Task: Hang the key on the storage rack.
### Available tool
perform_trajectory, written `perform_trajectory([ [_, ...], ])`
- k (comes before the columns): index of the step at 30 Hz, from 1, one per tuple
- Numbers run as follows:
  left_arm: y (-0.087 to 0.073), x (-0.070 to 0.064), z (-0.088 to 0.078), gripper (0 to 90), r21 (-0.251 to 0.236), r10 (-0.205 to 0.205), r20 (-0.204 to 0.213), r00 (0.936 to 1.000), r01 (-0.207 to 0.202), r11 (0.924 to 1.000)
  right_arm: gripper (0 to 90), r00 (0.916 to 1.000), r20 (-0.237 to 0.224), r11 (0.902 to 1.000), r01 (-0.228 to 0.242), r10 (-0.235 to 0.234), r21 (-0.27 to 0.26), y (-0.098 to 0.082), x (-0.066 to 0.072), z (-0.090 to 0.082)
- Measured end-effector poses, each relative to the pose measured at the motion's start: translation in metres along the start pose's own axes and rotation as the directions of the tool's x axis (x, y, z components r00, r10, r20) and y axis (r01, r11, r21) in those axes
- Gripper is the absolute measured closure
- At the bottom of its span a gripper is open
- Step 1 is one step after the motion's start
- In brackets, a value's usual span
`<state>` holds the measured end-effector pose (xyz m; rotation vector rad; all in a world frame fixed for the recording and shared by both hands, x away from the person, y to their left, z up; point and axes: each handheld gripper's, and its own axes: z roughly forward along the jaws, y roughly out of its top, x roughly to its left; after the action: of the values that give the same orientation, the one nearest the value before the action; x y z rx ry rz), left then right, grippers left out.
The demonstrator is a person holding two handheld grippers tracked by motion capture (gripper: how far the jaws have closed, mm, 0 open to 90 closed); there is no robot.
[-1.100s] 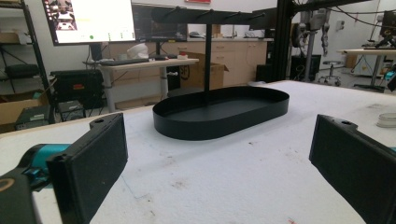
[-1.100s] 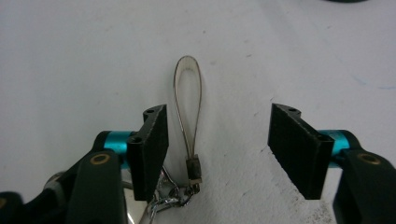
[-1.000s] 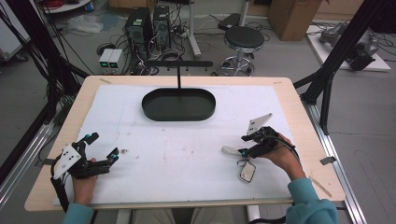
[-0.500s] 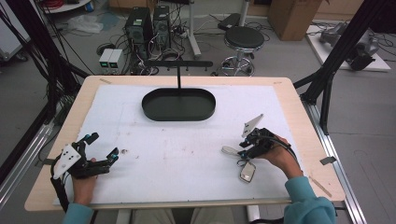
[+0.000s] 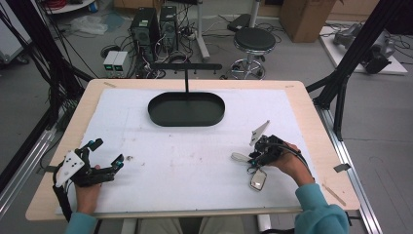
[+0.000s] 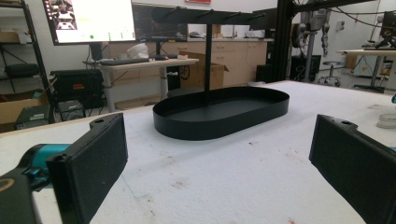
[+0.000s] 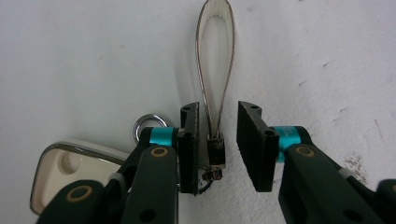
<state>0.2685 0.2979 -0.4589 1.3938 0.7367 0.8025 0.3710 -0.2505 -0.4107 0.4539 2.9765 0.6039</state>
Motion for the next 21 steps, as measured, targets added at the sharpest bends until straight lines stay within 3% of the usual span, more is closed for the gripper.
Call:
perform_trajectory([
  [8,0.0,0.0,0.0,4.8,0.0,0.0,0.0,1.0,0.0,1.0,80.0,0.9997,-0.024,0.9993,0.01,-0.009,0.035,0.0018,-0.0014,0.0048],
  [14,0.0,0.0001,0.0,4.8,0.0,0.0,0.0,1.0,0.0,1.0,82.2,0.9998,-0.016,0.9984,0.01,-0.009,0.055,0.0044,-0.0003,0.0048],
  [21,0.0,-0.0001,0.0,4.8,0.0,0.001,0.0,1.0,-0.001,1.0,82.3,0.9995,-0.023,0.9997,-0.019,0.019,0.016,0.0048,-0.0012,0.0027],
])
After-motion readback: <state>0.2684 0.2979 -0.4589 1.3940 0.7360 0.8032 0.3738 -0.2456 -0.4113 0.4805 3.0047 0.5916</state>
